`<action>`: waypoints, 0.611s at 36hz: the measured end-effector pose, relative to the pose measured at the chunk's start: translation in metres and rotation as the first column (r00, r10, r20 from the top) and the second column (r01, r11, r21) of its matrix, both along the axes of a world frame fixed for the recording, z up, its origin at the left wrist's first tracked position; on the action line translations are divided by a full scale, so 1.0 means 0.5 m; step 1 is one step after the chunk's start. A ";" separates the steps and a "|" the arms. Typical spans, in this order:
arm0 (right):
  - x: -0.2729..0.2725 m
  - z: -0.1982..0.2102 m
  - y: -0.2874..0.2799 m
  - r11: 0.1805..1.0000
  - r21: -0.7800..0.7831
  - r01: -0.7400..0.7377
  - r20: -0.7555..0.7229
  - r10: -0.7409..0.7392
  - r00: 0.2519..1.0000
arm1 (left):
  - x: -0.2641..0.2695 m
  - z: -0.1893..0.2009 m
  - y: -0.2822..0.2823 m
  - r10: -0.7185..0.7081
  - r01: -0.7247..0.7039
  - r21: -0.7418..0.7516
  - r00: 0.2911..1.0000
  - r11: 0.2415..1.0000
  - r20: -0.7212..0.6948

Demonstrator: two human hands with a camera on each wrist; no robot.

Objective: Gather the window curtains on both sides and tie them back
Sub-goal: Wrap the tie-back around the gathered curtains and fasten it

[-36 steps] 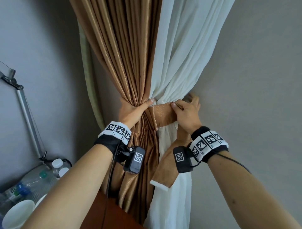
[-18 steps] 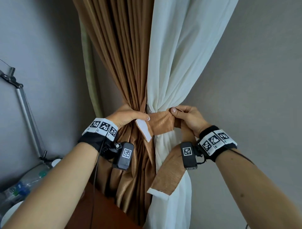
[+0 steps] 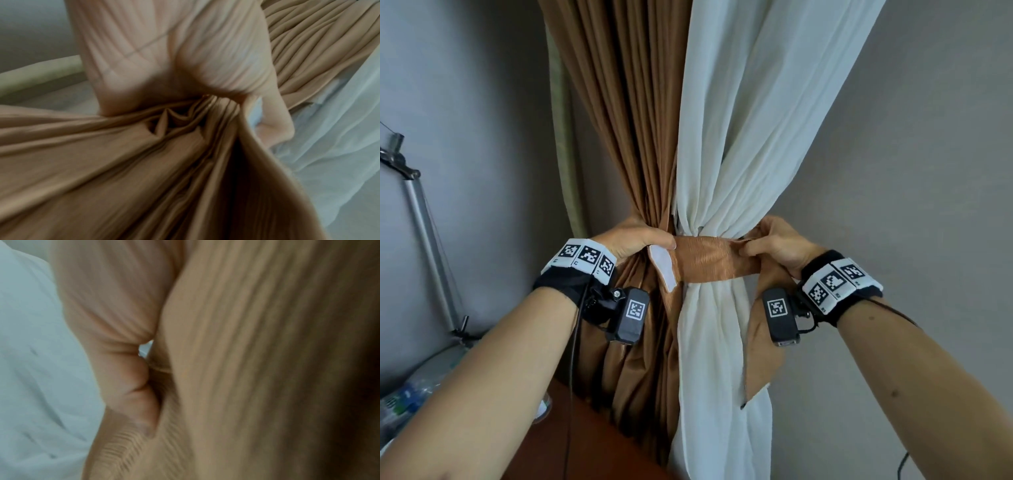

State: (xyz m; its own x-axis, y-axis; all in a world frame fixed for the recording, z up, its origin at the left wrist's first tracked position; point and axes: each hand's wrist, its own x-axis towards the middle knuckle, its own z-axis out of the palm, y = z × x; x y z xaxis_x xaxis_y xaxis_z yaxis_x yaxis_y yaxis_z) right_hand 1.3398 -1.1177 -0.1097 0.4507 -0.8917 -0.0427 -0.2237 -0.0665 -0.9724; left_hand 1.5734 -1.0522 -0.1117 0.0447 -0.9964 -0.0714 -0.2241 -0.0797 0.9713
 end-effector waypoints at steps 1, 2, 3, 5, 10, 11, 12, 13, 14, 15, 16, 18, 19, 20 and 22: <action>0.008 0.004 0.001 0.999 -0.039 0.022 -0.052 -0.024 0.998 | 0.001 0.001 0.000 0.008 -0.008 0.002 1.000 1.000 0.002; 0.016 0.010 0.003 0.996 -0.087 0.036 -0.101 -0.045 0.994 | 0.002 0.002 0.000 0.018 -0.018 0.002 1.000 1.000 0.001; 0.025 0.016 0.007 0.989 -0.143 0.041 -0.144 -0.062 0.988 | 0.003 0.002 0.001 0.026 -0.026 0.002 1.000 1.000 0.001; 0.042 0.028 0.013 0.967 -0.249 0.046 -0.224 -0.104 0.969 | 0.006 0.003 0.003 0.027 -0.027 0.000 1.000 1.000 0.005; 0.055 0.020 0.004 0.918 -0.392 0.063 -0.367 -0.219 0.904 | 0.005 0.000 0.004 0.019 -0.019 -0.007 1.000 1.000 0.013; 0.052 0.016 0.002 0.906 -0.413 0.095 -0.359 -0.258 0.897 | 0.005 0.000 0.004 0.016 -0.016 -0.004 1.000 1.000 0.016; 0.048 0.014 0.002 0.891 -0.432 0.140 -0.347 -0.308 0.886 | 0.004 0.001 0.006 0.012 -0.012 -0.001 1.000 1.000 0.020; 0.042 0.012 0.000 0.870 -0.458 0.183 -0.327 -0.357 0.875 | 0.005 0.000 0.006 0.007 -0.007 -0.001 1.000 1.000 0.026; 0.037 0.013 0.001 0.848 -0.480 0.224 -0.316 -0.405 0.858 | 0.005 0.001 0.007 -0.002 0.002 0.000 1.000 1.000 0.030; 0.031 0.013 0.000 0.828 -0.502 0.249 -0.304 -0.439 0.845 | 0.005 0.001 0.007 -0.012 0.012 -0.001 0.999 1.000 0.036; 0.028 0.016 -0.001 0.815 -0.516 0.263 -0.309 -0.463 0.831 | 0.006 0.003 0.008 -0.026 0.026 -0.001 0.999 1.000 0.039; 0.026 0.019 -0.003 0.811 -0.534 0.241 -0.338 -0.466 0.818 | 0.006 0.000 0.007 -0.041 0.041 -0.002 0.998 0.999 0.045; 0.027 0.019 -0.006 0.812 -0.542 0.216 -0.353 -0.453 0.818 | 0.006 -0.002 0.006 -0.043 0.044 -0.005 0.998 0.999 0.042; 0.032 0.020 -0.008 0.815 -0.548 0.188 -0.380 -0.443 0.812 | 0.005 -0.004 0.006 -0.039 0.040 -0.005 0.999 0.999 0.035; 0.043 0.017 -0.018 0.808 -0.575 0.126 -0.425 -0.427 0.798 | 0.004 -0.005 0.006 -0.038 0.038 -0.003 0.999 0.999 0.028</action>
State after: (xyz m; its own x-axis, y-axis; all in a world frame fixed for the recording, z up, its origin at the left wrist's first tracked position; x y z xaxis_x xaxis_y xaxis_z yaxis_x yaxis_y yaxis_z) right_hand 1.3611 -1.1265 -0.1012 0.2221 -0.9305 0.2911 -0.7600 -0.3523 -0.5462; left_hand 1.5753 -1.0490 -0.1143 0.0083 -0.9977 -0.0672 -0.2544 -0.0671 0.9648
